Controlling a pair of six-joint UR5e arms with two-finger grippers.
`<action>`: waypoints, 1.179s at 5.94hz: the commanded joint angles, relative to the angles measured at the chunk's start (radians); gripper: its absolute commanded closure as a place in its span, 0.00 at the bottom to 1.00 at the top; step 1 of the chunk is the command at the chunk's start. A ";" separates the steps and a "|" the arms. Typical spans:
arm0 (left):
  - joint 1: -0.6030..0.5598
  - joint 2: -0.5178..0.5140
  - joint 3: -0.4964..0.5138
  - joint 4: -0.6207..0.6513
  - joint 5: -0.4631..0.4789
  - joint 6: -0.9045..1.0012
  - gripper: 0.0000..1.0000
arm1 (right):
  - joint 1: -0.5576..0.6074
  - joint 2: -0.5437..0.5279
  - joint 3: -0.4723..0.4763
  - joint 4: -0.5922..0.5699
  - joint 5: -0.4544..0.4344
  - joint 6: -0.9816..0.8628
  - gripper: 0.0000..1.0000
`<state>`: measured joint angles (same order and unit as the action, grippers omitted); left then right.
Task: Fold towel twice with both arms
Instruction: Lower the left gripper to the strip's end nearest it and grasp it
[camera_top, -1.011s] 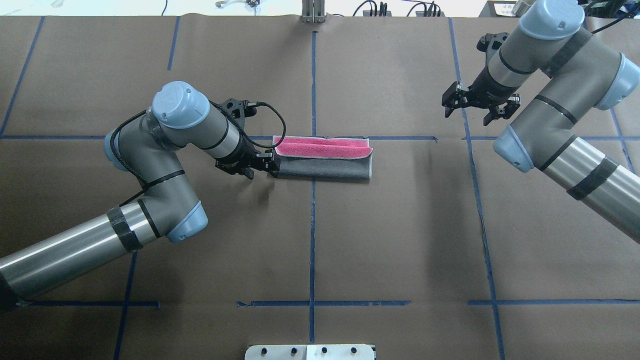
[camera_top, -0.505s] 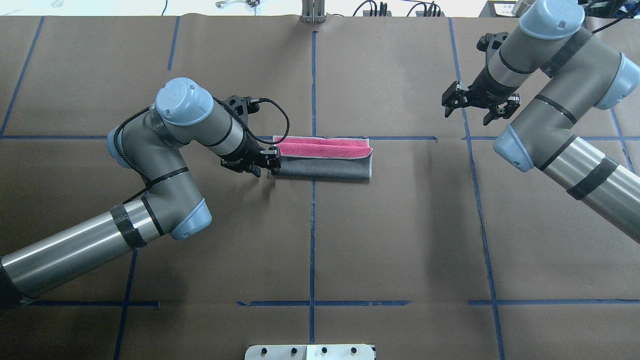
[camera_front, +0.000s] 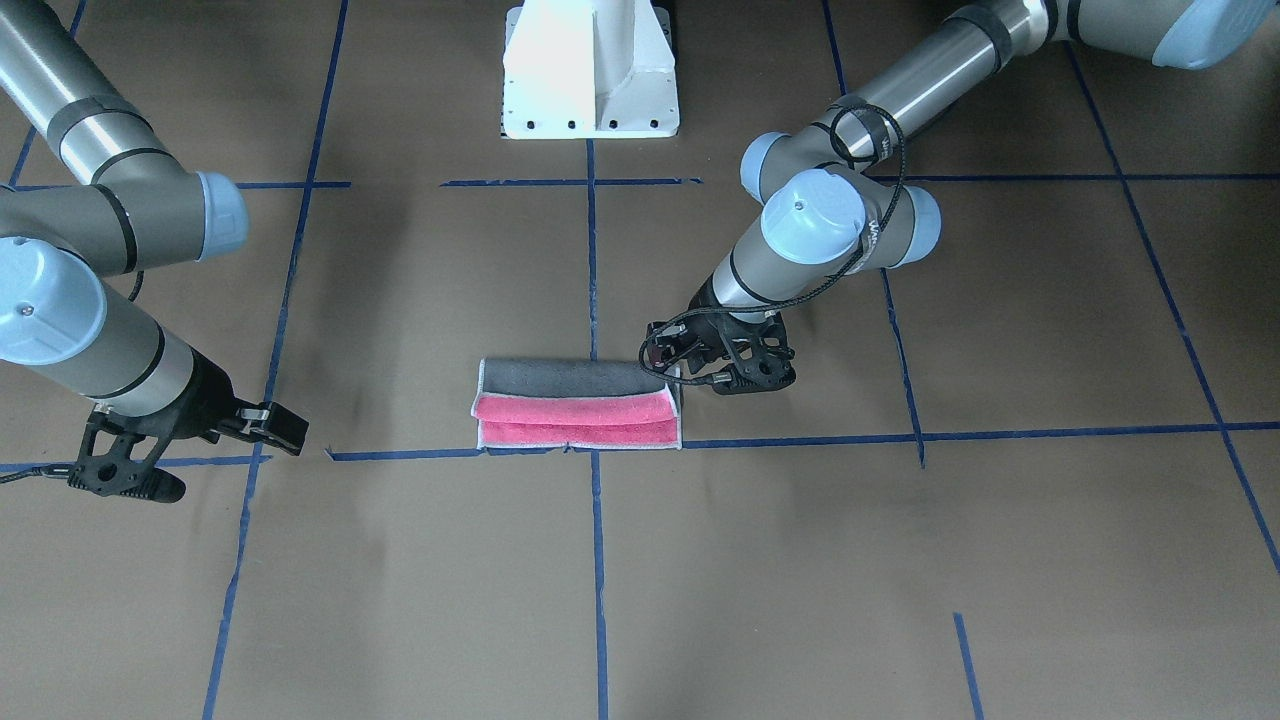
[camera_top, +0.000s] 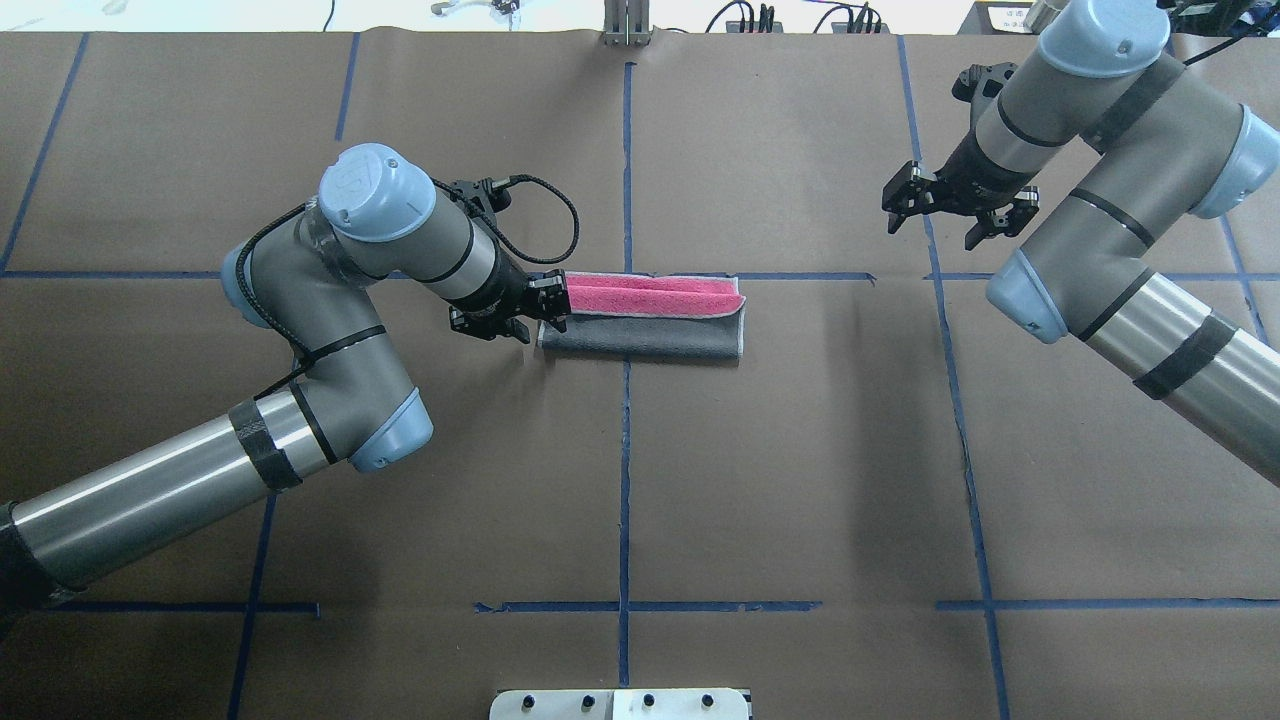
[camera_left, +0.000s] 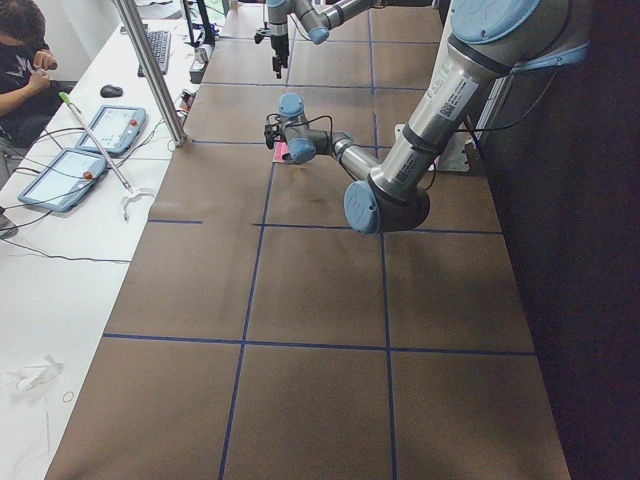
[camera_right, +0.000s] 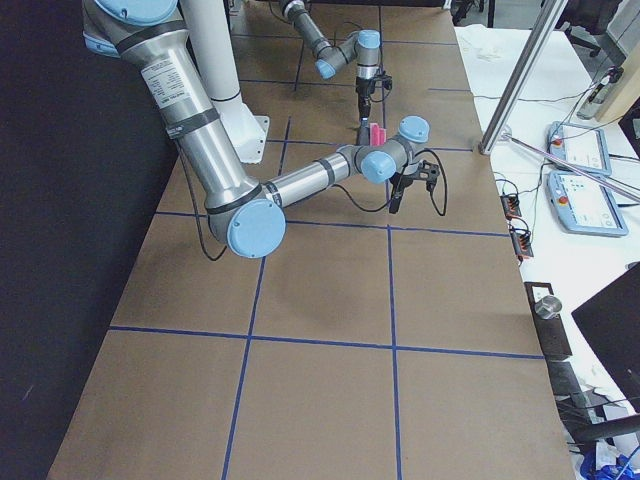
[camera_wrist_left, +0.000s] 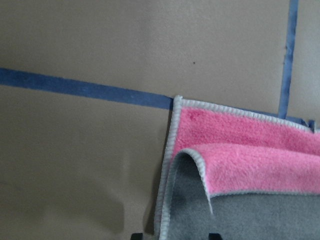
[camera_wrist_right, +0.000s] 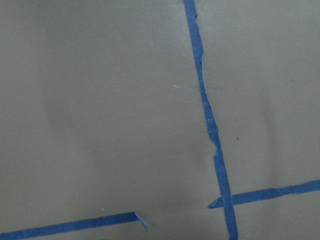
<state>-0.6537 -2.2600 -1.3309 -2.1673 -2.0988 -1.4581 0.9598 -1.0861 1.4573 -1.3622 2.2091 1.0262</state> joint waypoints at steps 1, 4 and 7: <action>0.002 -0.006 0.007 0.001 0.006 -0.025 0.52 | 0.000 -0.001 0.002 0.000 0.001 0.000 0.00; 0.008 -0.009 0.018 0.001 0.006 -0.048 0.52 | 0.000 -0.003 0.008 0.000 0.001 0.000 0.00; 0.016 -0.009 0.029 0.001 0.006 -0.054 0.52 | 0.000 -0.006 0.012 0.000 0.006 0.000 0.00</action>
<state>-0.6403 -2.2687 -1.3040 -2.1660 -2.0913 -1.5109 0.9603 -1.0916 1.4688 -1.3622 2.2142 1.0262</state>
